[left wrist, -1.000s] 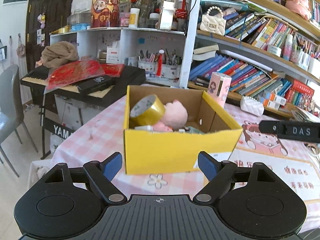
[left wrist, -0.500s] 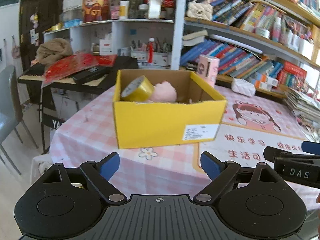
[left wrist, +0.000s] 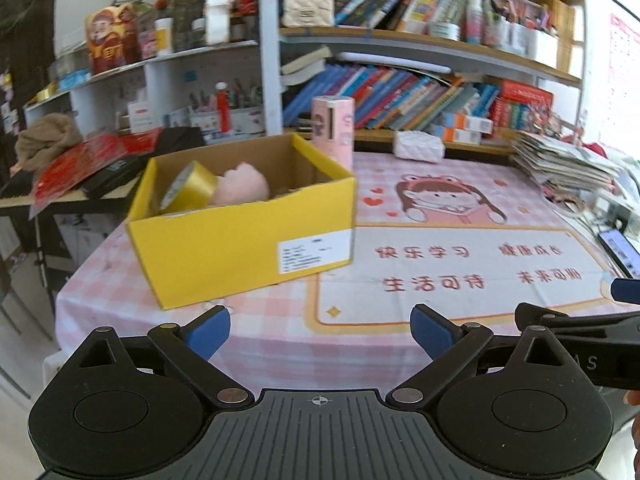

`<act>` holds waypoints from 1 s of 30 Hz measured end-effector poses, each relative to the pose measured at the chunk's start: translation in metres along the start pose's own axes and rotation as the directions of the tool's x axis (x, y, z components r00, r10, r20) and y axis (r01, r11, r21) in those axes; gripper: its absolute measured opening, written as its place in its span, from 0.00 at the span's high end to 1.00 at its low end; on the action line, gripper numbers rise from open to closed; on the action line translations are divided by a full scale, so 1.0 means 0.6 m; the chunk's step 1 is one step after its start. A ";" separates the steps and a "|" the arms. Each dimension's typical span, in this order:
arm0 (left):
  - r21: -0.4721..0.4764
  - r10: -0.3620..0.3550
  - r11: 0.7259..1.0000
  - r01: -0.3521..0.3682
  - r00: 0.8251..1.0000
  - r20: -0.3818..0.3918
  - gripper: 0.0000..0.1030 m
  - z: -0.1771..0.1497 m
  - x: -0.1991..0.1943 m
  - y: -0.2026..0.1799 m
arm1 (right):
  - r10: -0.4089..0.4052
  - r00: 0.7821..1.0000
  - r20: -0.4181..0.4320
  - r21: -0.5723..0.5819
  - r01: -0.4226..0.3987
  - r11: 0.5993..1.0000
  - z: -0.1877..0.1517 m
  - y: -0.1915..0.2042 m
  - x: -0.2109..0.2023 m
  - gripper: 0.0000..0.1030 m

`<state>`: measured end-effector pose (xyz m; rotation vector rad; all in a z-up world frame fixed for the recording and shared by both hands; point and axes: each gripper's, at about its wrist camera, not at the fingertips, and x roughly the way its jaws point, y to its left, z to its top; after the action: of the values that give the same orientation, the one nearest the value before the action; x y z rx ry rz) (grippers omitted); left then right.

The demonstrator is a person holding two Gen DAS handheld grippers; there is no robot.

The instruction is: Organize objects

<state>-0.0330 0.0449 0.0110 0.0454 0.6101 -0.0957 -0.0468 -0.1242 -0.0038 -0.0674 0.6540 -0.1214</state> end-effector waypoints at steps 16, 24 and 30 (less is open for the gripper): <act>0.028 0.040 0.999 -0.039 0.999 -0.032 0.02 0.009 0.018 -0.043 | -0.058 0.997 -0.048 0.050 0.061 0.997 -0.003 -0.035 0.010 0.00; 0.034 0.066 0.997 -0.064 0.997 -0.045 0.02 0.010 0.021 -0.053 | -0.074 0.995 -0.070 0.054 0.077 0.996 -0.002 -0.037 0.020 0.00; 0.031 0.074 0.997 -0.072 0.996 -0.051 0.02 0.007 0.019 -0.055 | -0.075 0.994 -0.076 0.056 0.080 0.995 -0.004 -0.037 0.021 0.00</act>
<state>-0.0244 0.0110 0.0073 0.0990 0.6583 -0.0328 -0.0402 -0.1481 -0.0108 -0.0313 0.7217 -0.2190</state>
